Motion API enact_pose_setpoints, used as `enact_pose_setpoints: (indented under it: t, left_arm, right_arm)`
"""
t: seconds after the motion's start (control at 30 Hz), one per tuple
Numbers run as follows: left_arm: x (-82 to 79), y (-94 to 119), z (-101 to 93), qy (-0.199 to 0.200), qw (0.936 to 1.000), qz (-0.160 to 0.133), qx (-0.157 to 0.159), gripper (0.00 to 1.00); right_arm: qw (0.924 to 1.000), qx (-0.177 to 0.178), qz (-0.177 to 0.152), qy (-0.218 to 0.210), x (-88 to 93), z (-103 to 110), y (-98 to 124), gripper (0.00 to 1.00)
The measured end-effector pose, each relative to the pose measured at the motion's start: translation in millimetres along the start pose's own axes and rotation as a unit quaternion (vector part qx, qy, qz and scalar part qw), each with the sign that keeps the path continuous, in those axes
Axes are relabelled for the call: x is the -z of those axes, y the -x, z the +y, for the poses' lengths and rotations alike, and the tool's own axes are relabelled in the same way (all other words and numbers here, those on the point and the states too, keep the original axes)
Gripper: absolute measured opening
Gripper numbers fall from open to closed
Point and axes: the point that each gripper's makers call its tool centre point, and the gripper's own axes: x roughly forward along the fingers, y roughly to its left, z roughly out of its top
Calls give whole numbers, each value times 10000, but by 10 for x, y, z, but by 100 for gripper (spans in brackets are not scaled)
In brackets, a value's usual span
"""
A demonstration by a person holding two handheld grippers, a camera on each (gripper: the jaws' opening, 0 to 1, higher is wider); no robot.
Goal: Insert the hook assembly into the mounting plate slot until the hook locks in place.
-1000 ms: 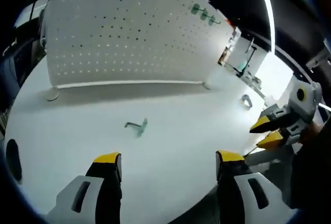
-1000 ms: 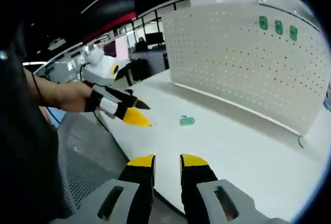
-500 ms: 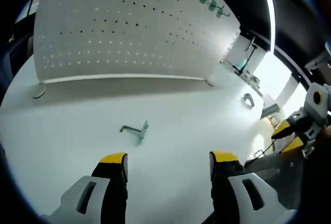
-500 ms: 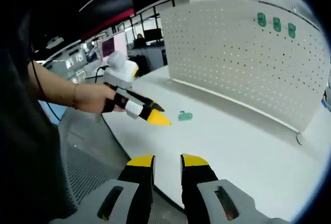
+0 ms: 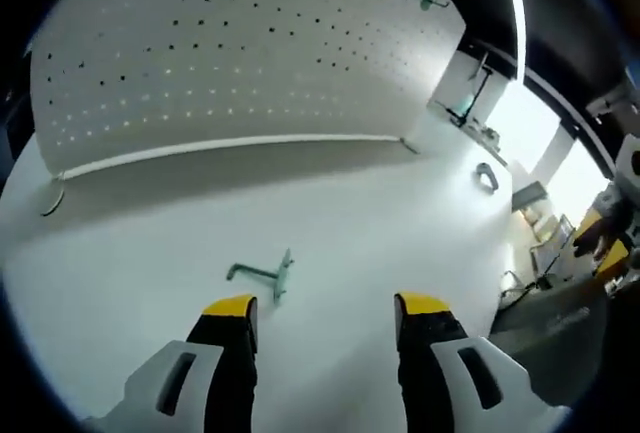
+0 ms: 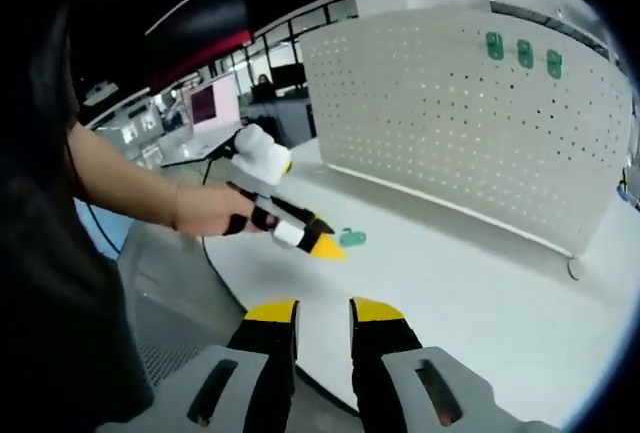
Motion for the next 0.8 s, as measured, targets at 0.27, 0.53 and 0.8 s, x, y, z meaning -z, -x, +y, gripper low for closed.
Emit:
enact_pose_setpoints:
  t: [0.27, 0.53, 0.8]
  left_arm:
    - [6, -96, 87, 82, 9999, 127, -51, 46]
    - [-7, -135, 138, -15, 9997, 182, -179, 37]
    - [-11, -163, 220, -252, 9989, 309, -246, 19]
  right_arm:
    - [9999, -48, 60, -122, 59, -15, -31, 19]
    - [9996, -33, -41, -289, 0, -78, -48, 18]
    - [9990, -26, -70, -430, 9, -118, -94, 18]
